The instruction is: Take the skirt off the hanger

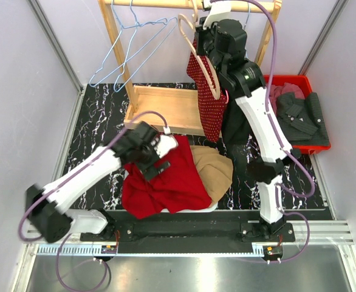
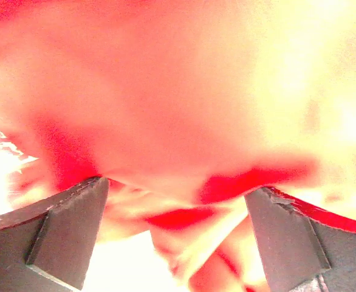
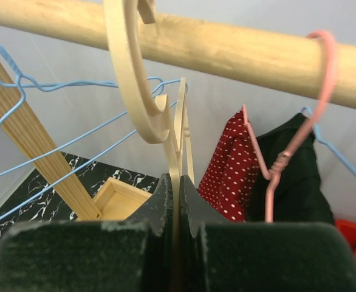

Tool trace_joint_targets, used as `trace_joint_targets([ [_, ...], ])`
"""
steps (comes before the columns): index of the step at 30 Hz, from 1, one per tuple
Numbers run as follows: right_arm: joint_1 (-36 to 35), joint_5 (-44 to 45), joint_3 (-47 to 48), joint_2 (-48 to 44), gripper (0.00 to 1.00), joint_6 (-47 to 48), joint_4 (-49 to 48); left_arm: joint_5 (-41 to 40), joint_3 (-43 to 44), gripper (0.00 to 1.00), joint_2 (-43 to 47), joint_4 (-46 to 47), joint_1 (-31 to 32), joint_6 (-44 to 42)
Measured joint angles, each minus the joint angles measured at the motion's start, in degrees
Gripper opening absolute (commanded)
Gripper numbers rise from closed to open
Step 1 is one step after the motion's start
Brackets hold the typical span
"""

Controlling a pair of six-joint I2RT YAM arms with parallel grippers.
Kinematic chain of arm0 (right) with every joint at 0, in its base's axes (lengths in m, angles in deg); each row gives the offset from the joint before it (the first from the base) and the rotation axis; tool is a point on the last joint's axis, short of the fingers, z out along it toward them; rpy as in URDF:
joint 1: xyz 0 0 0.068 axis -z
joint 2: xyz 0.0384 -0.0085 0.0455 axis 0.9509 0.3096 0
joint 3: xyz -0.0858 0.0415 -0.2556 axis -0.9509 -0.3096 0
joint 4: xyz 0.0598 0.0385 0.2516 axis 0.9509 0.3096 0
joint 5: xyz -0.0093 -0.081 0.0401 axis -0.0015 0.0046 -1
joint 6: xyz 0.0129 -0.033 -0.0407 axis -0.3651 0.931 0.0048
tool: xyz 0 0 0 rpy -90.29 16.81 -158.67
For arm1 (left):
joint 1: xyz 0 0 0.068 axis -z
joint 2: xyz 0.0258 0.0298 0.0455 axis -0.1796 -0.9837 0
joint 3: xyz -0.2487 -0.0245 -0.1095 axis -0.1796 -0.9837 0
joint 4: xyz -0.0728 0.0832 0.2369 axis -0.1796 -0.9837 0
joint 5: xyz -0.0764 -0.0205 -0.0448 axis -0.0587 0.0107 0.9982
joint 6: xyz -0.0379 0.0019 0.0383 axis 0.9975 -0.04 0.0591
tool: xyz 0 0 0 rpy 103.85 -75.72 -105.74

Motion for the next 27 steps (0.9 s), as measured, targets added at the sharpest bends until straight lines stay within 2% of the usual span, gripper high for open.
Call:
trace_joint_targets([
  [4,0.83,-2.8,0.55,4.04,0.0,-1.22,-3.23,-1.88,5.46,0.99,10.93,0.09,0.0,0.02],
  [9,0.98,-5.03,1.42,5.81,0.0,-2.14,-6.01,-1.9,7.72,0.99,17.73,-0.44,0.0,0.04],
  [17,2.36,-7.15,1.46,6.08,0.0,-2.95,-8.5,2.47,4.85,0.99,16.74,-2.71,0.0,-0.04],
  [23,4.28,-8.7,1.51,6.62,0.0,-4.81,-10.82,1.53,5.2,0.99,14.67,-4.2,0.0,-1.16],
  [27,4.85,-9.2,1.84,8.17,0.0,-6.43,-13.14,0.11,8.92,0.99,14.75,-5.01,0.0,-2.82],
])
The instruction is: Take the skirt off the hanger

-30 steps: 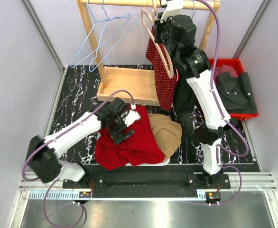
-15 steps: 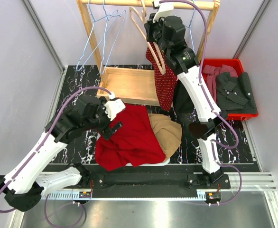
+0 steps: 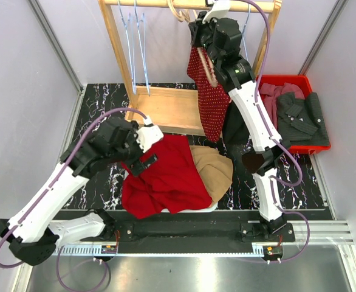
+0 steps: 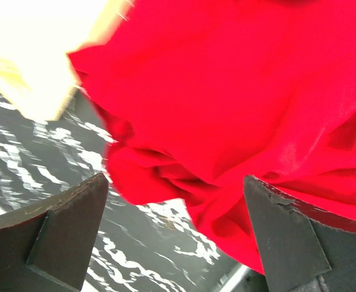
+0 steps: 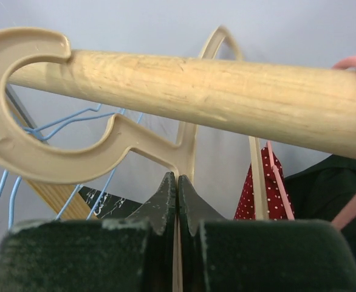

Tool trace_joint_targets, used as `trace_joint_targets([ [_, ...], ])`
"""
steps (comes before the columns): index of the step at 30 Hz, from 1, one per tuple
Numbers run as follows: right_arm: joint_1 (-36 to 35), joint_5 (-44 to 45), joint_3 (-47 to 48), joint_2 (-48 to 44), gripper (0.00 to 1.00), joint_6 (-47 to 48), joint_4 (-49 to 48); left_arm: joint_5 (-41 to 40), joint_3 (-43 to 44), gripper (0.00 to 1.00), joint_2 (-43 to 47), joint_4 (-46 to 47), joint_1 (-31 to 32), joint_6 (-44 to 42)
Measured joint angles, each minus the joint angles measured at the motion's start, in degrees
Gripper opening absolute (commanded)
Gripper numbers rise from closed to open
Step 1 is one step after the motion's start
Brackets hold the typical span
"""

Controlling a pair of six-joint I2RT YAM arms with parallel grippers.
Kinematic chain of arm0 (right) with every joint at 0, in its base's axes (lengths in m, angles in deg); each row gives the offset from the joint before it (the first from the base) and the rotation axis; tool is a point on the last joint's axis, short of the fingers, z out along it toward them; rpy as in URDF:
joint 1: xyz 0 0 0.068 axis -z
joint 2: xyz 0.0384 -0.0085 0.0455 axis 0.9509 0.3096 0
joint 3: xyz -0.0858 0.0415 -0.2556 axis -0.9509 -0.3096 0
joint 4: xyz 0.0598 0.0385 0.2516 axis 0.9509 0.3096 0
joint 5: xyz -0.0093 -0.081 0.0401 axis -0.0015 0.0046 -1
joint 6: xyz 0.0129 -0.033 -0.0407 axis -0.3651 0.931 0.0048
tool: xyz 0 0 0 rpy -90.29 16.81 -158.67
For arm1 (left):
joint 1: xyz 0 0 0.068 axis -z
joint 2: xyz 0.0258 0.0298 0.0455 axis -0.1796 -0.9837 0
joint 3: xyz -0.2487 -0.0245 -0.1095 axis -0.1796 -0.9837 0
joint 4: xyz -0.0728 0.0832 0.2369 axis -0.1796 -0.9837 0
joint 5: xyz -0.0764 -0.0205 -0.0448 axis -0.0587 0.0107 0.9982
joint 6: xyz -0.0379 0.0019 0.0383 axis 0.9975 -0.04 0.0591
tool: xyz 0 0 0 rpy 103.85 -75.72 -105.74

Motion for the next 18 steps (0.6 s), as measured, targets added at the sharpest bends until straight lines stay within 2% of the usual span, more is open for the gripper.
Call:
trace_joint_targets([
  [7,0.28,-1.31,-0.09,2.4,0.0,-3.61,-0.59,-2.89,9.07,0.99,4.24,1.99,0.0,-2.75],
  [12,0.31,-2.27,-0.37,2.84,0.0,-6.4,-0.59,-3.63,10.45,0.99,8.52,3.17,0.0,-3.87],
  [18,0.31,-3.56,-0.48,2.84,0.0,-8.79,-0.9,-4.5,10.27,0.99,8.76,3.34,0.0,-4.22],
])
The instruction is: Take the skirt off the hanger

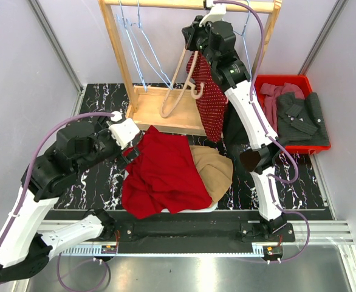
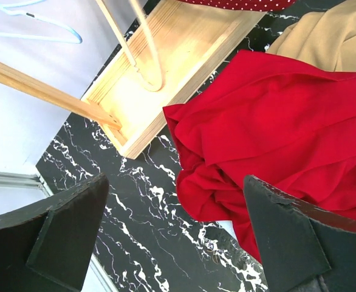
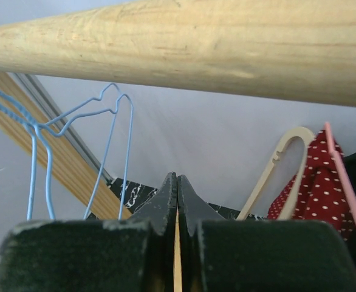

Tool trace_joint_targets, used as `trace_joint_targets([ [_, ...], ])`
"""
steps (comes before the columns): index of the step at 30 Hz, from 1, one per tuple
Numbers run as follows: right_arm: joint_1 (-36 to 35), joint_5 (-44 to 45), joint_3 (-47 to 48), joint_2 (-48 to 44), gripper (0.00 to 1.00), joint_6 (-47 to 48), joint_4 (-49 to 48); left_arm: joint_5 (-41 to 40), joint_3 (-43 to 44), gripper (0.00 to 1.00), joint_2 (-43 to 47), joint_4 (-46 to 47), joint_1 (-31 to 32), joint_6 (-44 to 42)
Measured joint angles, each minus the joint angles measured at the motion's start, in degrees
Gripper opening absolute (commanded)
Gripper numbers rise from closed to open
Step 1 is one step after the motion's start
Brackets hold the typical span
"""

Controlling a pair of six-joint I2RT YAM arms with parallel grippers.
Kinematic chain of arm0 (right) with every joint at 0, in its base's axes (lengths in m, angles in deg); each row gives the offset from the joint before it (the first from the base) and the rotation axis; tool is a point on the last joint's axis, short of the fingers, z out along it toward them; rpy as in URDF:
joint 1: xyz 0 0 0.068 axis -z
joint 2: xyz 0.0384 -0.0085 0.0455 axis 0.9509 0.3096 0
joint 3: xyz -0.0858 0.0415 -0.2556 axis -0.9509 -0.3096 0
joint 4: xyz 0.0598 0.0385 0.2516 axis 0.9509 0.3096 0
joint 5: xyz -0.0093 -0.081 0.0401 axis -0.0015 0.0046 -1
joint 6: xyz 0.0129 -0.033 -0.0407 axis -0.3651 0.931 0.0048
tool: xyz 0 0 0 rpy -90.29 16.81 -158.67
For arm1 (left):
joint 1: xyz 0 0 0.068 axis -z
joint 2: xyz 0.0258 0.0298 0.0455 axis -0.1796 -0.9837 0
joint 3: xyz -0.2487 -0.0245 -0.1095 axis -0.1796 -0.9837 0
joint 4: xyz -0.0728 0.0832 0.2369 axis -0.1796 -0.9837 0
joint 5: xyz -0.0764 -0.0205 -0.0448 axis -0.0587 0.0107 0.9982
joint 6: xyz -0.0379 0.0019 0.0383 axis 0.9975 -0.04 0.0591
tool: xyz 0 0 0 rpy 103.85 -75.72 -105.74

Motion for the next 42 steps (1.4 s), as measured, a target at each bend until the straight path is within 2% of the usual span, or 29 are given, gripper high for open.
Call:
trace_joint_targets([
  [1,0.0,-0.46,-0.04,0.0,0.0,-0.15,0.0,-0.2,-0.15,0.99,-0.02,0.11,0.0,0.02],
  [2,0.0,-1.14,-0.57,-0.04,0.05,-0.22,-0.11,-0.48,-0.31,0.99,-0.02,0.07,0.0,0.0],
  [3,-0.02,-1.73,-1.57,-0.35,0.25,-0.17,-0.09,-0.74,-0.35,0.99,-0.02,0.07,0.0,0.02],
  [4,-0.07,-2.1,-3.23,-0.9,0.39,-0.07,-0.04,-0.96,-0.35,0.99,0.0,0.09,0.0,0.02],
  [5,-0.13,-2.67,-6.25,-1.84,0.47,-0.02,-0.44,-1.22,-0.35,0.99,0.09,0.11,0.0,0.02],
  [6,-0.17,-2.97,-10.29,-3.28,0.67,0.17,-0.5,-1.51,-0.35,0.99,0.17,0.11,0.0,0.02],
  [7,-0.2,-3.34,-14.49,-4.66,0.77,0.31,-0.46,-1.9,-0.35,0.99,0.26,0.17,0.0,0.0],
  [9,-0.28,-4.39,-26.1,-8.44,0.85,-0.46,-2.32,-2.69,-0.37,0.99,0.5,0.52,-0.02,0.0],
  [11,-0.57,-4.85,-40.68,-13.49,0.87,-1.62,-5.77,-3.76,-1.01,0.99,0.81,1.36,-0.02,-0.26],
  [14,-1.29,-5.35,-61.88,-22.14,0.82,-3.74,-10.51,-4.68,-1.99,0.99,1.36,1.44,-0.09,-0.61],
  [16,-1.84,-6.23,-69.16,-25.64,0.81,-5.57,-11.41,-5.11,-2.32,0.99,1.64,1.36,-0.2,-0.9],
  [18,-2.23,-6.71,-72.37,-27.63,0.81,-7.58,-12.57,-5.33,-2.4,0.99,1.66,1.46,-0.28,-1.05],
  [20,-2.45,-6.82,-72.94,-28.24,0.84,-10.25,-13.77,-5.46,-2.4,0.99,1.66,1.66,-0.35,-1.07],
  [24,-2.47,-6.49,-72.61,-26.64,0.84,-17.4,-16.33,-5.44,-2.4,0.99,1.68,1.9,-0.87,-1.07],
  [30,-2.49,-2.43,-64.98,-14.05,0.87,-27.74,-18.01,-5.44,-2.4,0.99,2.12,1.92,-1.84,-1.05],
  [36,-1.66,2.73,-55.98,-0.81,0.91,-34.99,-12.15,-5.42,-2.51,0.99,2.75,1.86,-2.51,-1.03],
  [42,3.08,3.39,-55.78,0.87,0.91,-37.2,-9.73,-5.35,-2.54,0.99,2.84,1.81,-2.95,-1.01],
])
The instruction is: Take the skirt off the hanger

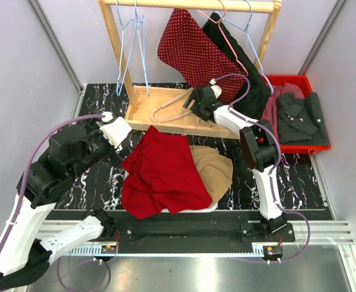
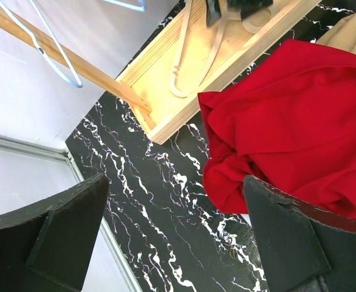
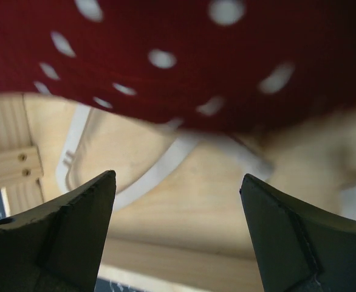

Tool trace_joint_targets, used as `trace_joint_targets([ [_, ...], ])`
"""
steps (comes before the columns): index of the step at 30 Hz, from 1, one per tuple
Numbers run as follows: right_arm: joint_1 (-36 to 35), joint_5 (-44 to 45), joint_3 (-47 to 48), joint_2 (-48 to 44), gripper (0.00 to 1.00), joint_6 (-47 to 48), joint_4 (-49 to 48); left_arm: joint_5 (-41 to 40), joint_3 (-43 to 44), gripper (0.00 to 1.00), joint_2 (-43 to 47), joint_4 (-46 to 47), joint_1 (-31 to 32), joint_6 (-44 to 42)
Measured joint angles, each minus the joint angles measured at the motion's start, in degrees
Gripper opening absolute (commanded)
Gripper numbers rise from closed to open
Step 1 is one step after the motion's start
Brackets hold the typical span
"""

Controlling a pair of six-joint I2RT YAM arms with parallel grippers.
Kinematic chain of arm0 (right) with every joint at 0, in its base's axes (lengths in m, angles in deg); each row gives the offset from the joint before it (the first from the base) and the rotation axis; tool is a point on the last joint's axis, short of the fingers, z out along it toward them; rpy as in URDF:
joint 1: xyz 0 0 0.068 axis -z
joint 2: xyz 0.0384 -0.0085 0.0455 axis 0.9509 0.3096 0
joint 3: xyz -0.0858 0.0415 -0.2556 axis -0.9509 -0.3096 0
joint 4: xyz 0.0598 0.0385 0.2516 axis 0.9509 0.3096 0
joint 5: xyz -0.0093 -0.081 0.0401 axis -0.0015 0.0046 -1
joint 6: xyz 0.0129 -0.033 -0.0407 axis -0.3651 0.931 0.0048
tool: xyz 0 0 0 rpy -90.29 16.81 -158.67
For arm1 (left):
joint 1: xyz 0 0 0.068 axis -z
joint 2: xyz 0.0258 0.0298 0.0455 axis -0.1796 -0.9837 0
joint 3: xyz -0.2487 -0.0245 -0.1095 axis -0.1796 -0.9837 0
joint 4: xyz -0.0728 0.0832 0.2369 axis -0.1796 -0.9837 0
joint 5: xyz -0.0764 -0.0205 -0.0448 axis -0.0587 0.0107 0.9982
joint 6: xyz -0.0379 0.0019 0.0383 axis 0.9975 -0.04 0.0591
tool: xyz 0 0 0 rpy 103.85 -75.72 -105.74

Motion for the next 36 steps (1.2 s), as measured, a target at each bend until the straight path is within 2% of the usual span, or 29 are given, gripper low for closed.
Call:
trace_joint_targets([
  [4,3.21,-1.18,0.0,0.0,0.91,0.5,-0.31,0.37,-0.48,0.99,-0.02,-0.02,-0.22,0.15],
  [8,3.54,-2.71,0.63,0.39,0.89,0.92,-0.37,0.39,-0.61,0.99,-0.39,-0.04,-0.44,0.17],
  [18,4.79,-4.28,10.64,8.24,0.85,2.14,-2.51,0.57,-1.05,0.99,-0.48,-0.04,-1.14,0.17],
  [30,6.19,-3.48,4.9,7.8,0.85,4.28,-4.98,0.59,-2.23,0.99,-0.48,-0.02,-1.68,0.2],
  [36,6.23,-4.35,5.51,8.76,0.78,3.93,-6.95,0.83,-2.23,0.99,-0.46,-0.02,-1.9,0.22],
])
